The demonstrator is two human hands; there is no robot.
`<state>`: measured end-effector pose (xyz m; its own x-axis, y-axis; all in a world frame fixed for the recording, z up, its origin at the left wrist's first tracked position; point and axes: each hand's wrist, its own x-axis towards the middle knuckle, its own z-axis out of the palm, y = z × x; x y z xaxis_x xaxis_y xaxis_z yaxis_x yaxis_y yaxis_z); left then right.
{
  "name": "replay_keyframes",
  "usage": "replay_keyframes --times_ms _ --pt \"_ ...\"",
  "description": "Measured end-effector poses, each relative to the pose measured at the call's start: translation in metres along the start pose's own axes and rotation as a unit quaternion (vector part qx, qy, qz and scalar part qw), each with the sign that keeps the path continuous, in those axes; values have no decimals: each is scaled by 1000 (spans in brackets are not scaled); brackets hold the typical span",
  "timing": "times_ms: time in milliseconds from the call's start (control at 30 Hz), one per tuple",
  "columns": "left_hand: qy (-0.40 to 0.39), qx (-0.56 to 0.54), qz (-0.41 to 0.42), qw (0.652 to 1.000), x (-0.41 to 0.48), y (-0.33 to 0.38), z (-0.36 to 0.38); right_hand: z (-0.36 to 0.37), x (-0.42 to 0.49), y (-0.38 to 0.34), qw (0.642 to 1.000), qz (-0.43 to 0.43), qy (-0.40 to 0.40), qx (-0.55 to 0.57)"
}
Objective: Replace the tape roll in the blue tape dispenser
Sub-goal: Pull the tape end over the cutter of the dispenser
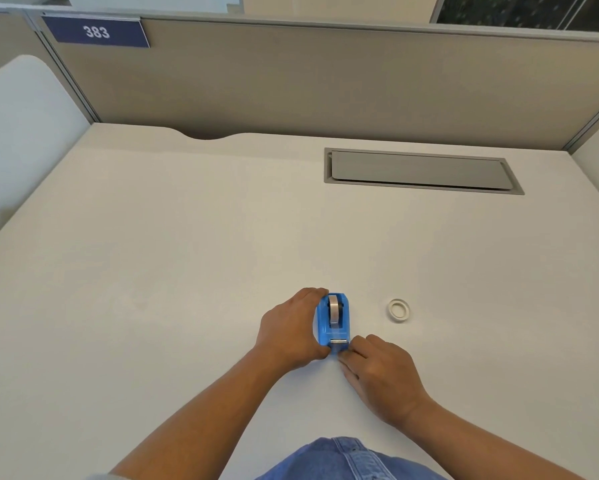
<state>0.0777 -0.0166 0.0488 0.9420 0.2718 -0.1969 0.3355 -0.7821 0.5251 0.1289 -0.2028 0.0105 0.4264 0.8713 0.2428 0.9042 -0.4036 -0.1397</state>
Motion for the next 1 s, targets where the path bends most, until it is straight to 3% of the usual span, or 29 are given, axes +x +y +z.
replay_keyframes --times_ms 233,400,500,667,1000 --pt "-3 7 -4 1000 1 -1 2 -11 -5 -3 990 104 -14 92" --pt "-1 8 -3 1000 1 0 3 -20 5 -2 943 259 22 207" --pt "1 12 -4 1000 1 0 3 -24 20 -1 920 294 27 256" --pt "5 13 2 1000 1 0 2 -24 31 -1 930 268 -12 251" --pt "4 -5 1 1000 1 -1 2 -11 26 10 974 146 -1 173"
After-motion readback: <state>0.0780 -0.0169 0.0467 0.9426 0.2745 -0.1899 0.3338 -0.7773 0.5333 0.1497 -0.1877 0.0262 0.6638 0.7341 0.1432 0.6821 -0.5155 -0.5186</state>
